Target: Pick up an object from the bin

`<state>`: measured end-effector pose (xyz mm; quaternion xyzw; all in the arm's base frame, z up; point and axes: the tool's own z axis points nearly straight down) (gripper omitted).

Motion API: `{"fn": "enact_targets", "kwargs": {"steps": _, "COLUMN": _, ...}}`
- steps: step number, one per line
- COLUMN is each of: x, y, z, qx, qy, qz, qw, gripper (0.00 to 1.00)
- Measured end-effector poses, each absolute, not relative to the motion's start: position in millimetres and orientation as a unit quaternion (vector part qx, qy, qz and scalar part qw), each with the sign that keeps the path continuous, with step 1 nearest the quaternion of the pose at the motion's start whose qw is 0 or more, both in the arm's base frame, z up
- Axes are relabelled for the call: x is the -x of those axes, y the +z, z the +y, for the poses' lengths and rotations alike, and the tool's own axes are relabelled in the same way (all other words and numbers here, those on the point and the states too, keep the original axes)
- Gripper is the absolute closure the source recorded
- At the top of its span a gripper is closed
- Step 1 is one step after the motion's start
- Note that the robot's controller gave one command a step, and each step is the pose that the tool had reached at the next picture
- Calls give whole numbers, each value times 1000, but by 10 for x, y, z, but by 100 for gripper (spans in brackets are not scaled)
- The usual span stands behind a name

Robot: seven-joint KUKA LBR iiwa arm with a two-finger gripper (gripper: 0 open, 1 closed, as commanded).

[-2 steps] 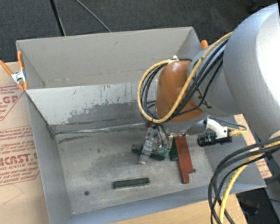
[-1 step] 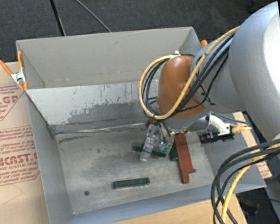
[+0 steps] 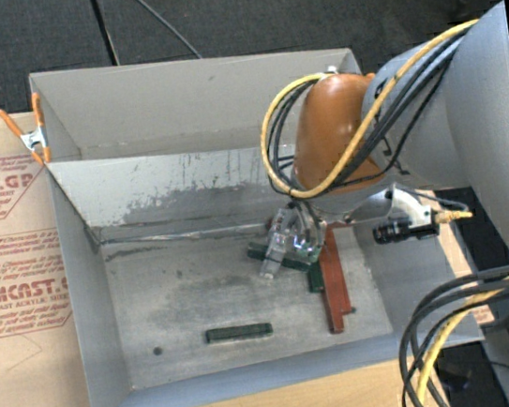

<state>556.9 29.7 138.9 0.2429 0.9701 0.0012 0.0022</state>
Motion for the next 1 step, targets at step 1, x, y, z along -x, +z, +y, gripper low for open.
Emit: {"fn": "enact_targets", "kwargs": {"steps": 1, "x": -5579, "y": 1634, "z": 300, "qx": -243, "qy": 1, "qz": 970, "qw": 2, "gripper": 100}}
